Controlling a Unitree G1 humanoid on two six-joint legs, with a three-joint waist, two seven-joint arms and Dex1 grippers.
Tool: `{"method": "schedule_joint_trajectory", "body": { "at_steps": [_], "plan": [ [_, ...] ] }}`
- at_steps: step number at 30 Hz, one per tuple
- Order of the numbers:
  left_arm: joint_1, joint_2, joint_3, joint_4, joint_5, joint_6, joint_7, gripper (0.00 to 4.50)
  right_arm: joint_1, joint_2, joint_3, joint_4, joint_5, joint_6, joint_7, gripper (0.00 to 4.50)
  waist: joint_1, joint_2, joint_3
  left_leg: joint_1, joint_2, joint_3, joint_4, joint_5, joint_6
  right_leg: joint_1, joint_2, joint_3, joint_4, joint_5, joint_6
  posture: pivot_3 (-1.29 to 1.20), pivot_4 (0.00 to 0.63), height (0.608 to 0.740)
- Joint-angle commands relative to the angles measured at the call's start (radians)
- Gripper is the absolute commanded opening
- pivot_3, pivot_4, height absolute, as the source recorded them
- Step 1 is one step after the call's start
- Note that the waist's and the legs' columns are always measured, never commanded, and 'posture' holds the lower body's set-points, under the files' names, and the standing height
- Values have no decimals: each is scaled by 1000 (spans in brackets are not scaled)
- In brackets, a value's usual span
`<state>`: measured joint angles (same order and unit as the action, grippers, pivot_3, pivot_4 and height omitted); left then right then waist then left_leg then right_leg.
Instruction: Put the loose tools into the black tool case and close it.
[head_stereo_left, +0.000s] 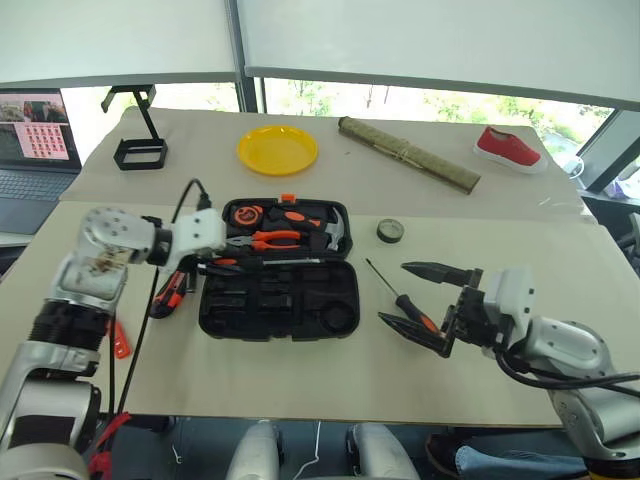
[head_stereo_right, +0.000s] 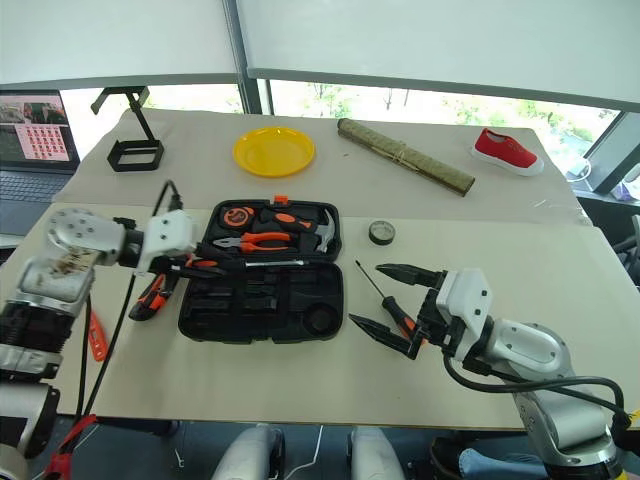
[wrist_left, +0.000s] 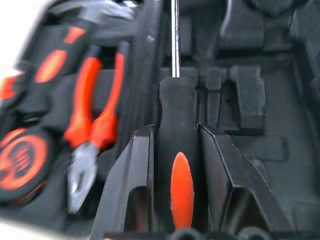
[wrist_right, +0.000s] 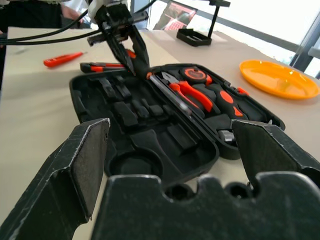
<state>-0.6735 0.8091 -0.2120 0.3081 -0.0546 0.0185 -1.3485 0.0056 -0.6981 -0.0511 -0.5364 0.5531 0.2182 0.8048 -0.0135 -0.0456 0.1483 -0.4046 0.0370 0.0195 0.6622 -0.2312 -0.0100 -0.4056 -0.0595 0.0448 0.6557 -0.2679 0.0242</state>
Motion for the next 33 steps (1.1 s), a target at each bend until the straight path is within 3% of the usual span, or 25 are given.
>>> {"method": "schedule_joint_trajectory", "body": {
  "at_steps": [1, 10, 16, 18, 19, 24, 30, 31, 33],
  "plan": [
    [-48, -12, -21, 47, 62, -45, 31, 865, -29, 4, -3, -17, -5, 12, 1, 4500, 1, 0, 0, 0, 0, 0, 0, 0, 0, 0, 0, 0, 0, 0, 0, 0, 150, 740],
    [-121, -88, -62, 168, 125, -107, 45, 865, -35, 34, 7, -43, -15, 23, -14, 4500, 4, 0, 0, -2, -1, -2, 2, 0, 0, 0, 0, -1, 0, 0, 1, 0, 150, 740],
    [-115, -88, -78, 181, 141, -124, 19, 865, -11, 47, 3, -75, -9, 36, -26, 4500, 3, 0, 0, -1, -1, -3, 2, 0, 0, 0, 0, -1, 0, 0, 1, 0, 150, 740],
    [-111, -82, -72, 181, 142, -129, 22, 1871, -6, 48, 0, -75, -10, 35, -26, 4500, 3, 0, 0, -1, -1, -3, 2, 0, 0, 0, 0, -1, 1, 0, 1, 0, 150, 740],
    [-110, -78, -69, 185, 145, -135, 27, 2001, -5, 50, 0, -75, -11, 34, -28, 4500, 3, 0, 0, -1, -1, -3, 2, 0, 0, 0, 0, -1, 1, 0, 1, 0, 150, 740],
    [-108, -91, -8, 205, 85, -178, 51, 3675, -4, 61, 1, -69, -16, 27, -31, 4500, 8, 0, 0, -1, -1, -4, 4, 0, 0, 1, 0, -1, 1, 0, 1, 0, 150, 740],
    [-119, -140, 122, 191, -95, -94, 30, 3675, 4, 73, -3, -61, -11, 19, -22, 4500, 9, 0, 0, -3, -1, -5, 6, 0, 1, 1, 0, -2, 1, 0, 1, 0, 150, 740],
    [-114, -147, 137, 194, -119, -67, 28, 3142, 6, 78, -4, -57, -10, 16, -23, 4500, 9, 0, 0, -3, -1, -5, 6, -1, 1, 1, 0, -2, 1, 0, 1, 0, 150, 740],
    [-96, -164, 152, 219, -135, -57, 38, 2625, 9, 92, -4, -46, -9, 9, -25, 4500, 8, 0, 0, -3, -1, -5, 6, -1, 1, 1, 0, -2, 2, 0, 1, 0, 150, 740]
  ]
}}
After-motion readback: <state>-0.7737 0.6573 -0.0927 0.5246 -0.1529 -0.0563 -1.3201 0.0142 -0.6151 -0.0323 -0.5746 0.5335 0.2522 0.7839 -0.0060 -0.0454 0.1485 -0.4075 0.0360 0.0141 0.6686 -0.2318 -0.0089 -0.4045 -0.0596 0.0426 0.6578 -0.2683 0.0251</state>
